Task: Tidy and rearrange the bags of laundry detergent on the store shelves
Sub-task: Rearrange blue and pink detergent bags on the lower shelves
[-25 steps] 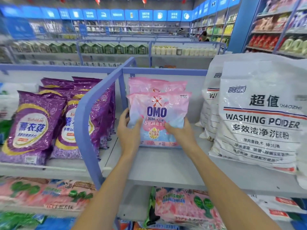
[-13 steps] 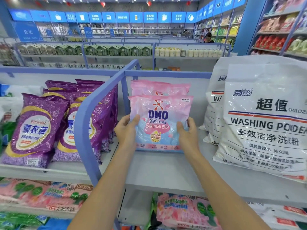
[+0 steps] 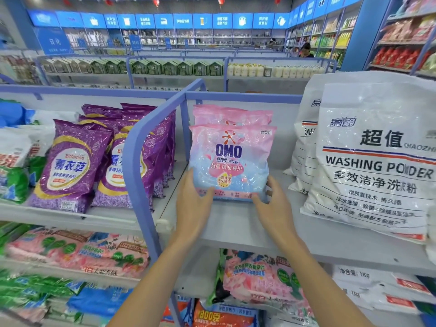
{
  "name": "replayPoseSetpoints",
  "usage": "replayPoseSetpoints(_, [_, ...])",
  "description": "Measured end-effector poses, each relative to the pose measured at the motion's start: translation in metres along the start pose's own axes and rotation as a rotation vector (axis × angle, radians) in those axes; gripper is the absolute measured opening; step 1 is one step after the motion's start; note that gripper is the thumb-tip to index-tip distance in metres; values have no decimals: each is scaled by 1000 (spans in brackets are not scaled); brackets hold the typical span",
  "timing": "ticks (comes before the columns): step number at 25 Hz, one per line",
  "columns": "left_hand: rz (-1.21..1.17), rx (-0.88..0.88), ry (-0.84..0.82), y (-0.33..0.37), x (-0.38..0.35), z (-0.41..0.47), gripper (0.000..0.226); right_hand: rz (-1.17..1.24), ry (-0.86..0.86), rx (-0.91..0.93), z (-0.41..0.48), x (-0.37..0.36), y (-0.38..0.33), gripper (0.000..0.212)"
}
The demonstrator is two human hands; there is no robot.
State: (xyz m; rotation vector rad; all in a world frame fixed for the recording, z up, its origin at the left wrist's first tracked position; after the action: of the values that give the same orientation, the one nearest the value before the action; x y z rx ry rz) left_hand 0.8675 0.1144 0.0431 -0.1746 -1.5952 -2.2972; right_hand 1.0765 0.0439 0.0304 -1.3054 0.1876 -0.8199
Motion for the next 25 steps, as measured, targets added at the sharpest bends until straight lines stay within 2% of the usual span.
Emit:
replayPoseSetpoints(3, [215,-41,-53,7,8,-31,65,-197,-58,73,-27,-2,-3,49])
replayPoseSetpoints(7, [340,-122,-170,7,19,-59,58,-306,-114,131,-55,5,-14,54])
replayPoseSetpoints(15, [463,-180,-181,-24,78,-132,51,-475,-198,205,-138,13,-11,55])
replayPoseSetpoints(17, [475,-137,-176,-39,94,-144,51,-502,-189,235,-157,8,-12,54])
replayPoseSetpoints(25, [483,-66,-281,-94,160,-196,48,-566,-238,77,-249,-40,18,55])
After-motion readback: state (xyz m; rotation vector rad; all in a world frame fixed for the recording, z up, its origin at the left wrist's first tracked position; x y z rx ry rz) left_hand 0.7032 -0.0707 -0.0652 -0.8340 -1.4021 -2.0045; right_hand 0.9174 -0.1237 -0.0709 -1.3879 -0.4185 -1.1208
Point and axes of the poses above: each hand's wrist, its own z-axis towards the middle knuckle, its own x-axis out of the back of the hand, y = z × x, the point moved 6 cm from there along z, towards the middle knuckle, and after that the axes turned 7 degrees about y, right-handed, at the moved point
